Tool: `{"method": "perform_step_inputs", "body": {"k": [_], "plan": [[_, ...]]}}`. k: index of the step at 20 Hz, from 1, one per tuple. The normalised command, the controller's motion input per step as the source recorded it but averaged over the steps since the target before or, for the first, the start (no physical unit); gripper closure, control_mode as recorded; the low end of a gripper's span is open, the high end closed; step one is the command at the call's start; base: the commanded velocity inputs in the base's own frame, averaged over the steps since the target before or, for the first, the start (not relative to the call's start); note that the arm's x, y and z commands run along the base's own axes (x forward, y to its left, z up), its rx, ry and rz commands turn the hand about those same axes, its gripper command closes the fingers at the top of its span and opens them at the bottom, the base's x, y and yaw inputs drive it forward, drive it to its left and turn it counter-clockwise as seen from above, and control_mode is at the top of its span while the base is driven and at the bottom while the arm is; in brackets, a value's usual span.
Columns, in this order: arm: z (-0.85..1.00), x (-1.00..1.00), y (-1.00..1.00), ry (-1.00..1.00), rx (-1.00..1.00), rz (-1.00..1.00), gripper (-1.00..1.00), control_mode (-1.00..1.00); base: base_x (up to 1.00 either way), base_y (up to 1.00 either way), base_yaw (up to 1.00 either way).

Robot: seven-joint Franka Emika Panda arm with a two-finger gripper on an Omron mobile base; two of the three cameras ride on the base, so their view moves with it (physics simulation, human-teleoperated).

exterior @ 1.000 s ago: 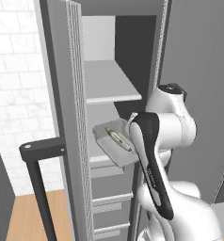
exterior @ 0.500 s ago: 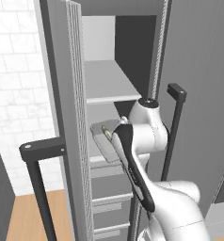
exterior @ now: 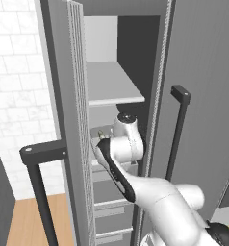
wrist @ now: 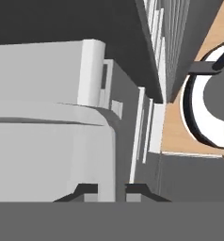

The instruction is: Take the meat container that has the fish and place it on the second highest rack of the freezer. Then take the vegetable container that has the eggplant and cucumber and place it on the highest rack of the freezer.

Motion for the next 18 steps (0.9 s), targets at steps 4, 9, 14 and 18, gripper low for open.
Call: {"method": "perform_step_inputs", "body": {"k": [4, 9, 14, 18], "plan": [[-0.41, 0.72, 0.16, 0.0, -0.02, -0.09, 1.0, -1.0, 0.0, 0.0, 0.0], [-0.23, 0.84, 0.06, 0.0, 0.0, -0.07, 1.0, -1.0, 0.0, 0.0, 0.0], [-0.24, 0.72, 0.06, 0.0, 0.0, -0.04, 1.0, -1.0, 0.0, 0.0, 0.0], [-0.3, 0.16, 0.04, 0.0, -0.03, -0.02, -1.0, -1.0, 0.0, 0.0, 0.0]]}}
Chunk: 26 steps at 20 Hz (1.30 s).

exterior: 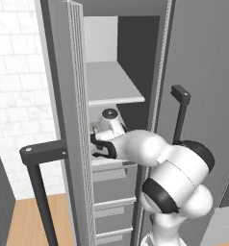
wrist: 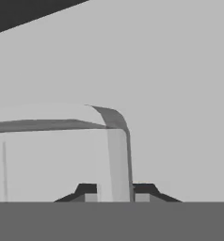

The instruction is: Take the meat container that has the fish and place it on the second highest rack of the freezer. Then take the vegetable container that has the eggplant and cucumber and place it on the highest rack of the freezer.

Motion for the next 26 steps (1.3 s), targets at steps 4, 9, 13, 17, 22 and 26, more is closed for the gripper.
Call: {"method": "perform_step_inputs", "body": {"k": [4, 9, 13, 17, 22, 26], "plan": [[-0.07, -0.31, 0.0, -0.1, -0.01, 0.0, -1.0, -1.0, 0.0, 0.0, 0.0], [0.03, -0.46, 0.0, -0.19, 0.0, 0.0, -1.0, -1.0, 0.0, 0.0, 0.0], [0.68, -0.42, -0.03, -0.14, 0.0, -0.01, -1.0, -1.0, 0.0, 0.0, 0.0], [1.0, -0.69, -0.08, -0.06, 0.02, 0.0, -1.0, -1.0, 0.0, 0.0, 0.0], [1.0, -0.95, -0.15, 0.05, 0.0, 0.0, -1.0, -1.0, 0.0, 0.0, 0.0], [0.89, -1.0, -0.22, 0.16, 0.0, 0.0, -1.0, -1.0, 0.0, 0.0, 0.0]]}}
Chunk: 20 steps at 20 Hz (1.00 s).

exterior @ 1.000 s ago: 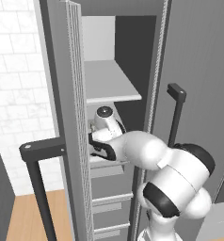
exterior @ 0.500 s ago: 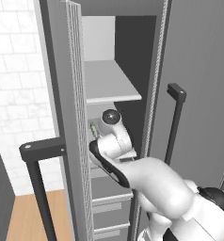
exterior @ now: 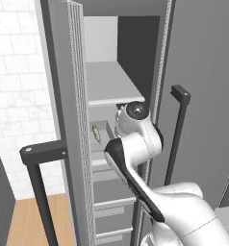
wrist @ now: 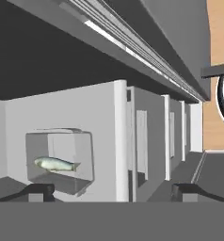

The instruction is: Take the meat container that has the fish and place it on the second highest rack of the freezer. Then take the vegetable container that has the eggplant and cucumber and place it on the highest rack of the freezer.

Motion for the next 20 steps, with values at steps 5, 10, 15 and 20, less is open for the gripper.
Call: {"method": "perform_step_inputs", "body": {"k": [5, 10, 15, 20], "plan": [[0.72, -1.0, -0.41, 0.13, 0.0, 0.03, -1.0, -1.0, 0.0, 0.0, 0.0], [0.94, -0.68, -0.47, 0.18, -0.07, 0.2, -1.0, -1.0, 0.0, 0.0, 0.0], [0.92, -0.67, -0.28, 0.12, -0.22, 0.37, -1.0, -1.0, 0.0, 0.0, 0.0], [0.53, -0.96, -0.16, 0.05, -0.32, 0.43, -1.0, -1.0, 0.0, 0.0, 0.0]]}}
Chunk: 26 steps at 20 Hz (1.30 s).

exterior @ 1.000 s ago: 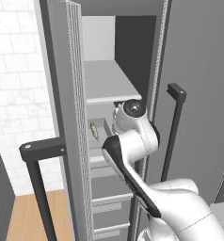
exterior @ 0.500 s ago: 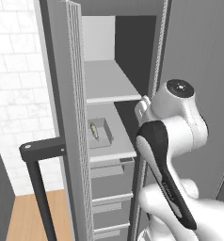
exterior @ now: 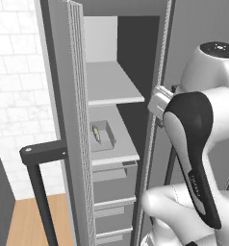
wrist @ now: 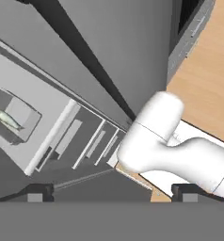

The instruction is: Take the meat container that has the fish and place it on the second highest rack of the freezer. Then take the vegetable container that has the eggplant and cucumber and place it on the highest rack of the freezer.

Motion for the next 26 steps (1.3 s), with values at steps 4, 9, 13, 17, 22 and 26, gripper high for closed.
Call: {"method": "perform_step_inputs", "body": {"k": [4, 9, 13, 17, 22, 26], "plan": [[0.08, -0.82, -0.32, 0.03, -0.26, 0.44, -1.0, -1.0, 0.0, 0.0, 0.0], [-0.02, -0.06, -0.38, 0.05, -0.03, 0.39, -1.0, -1.0, 0.0, 0.0, 0.0], [0.0, -0.08, -0.04, 0.05, 0.0, 0.31, -1.0, -1.0, 0.0, 0.0, 0.0], [0.0, -0.57, 0.06, 0.0, -0.01, 0.12, -1.0, -1.0, 0.0, 0.0, 0.0], [0.0, -0.5, 0.01, 0.0, -0.01, 0.0, -1.0, -1.0, 0.0, 0.0, 0.0], [0.0, 0.0, 0.0, 0.0, 0.0, 0.0, -1.0, 1.0, -0.97, -0.13, -0.03]]}}
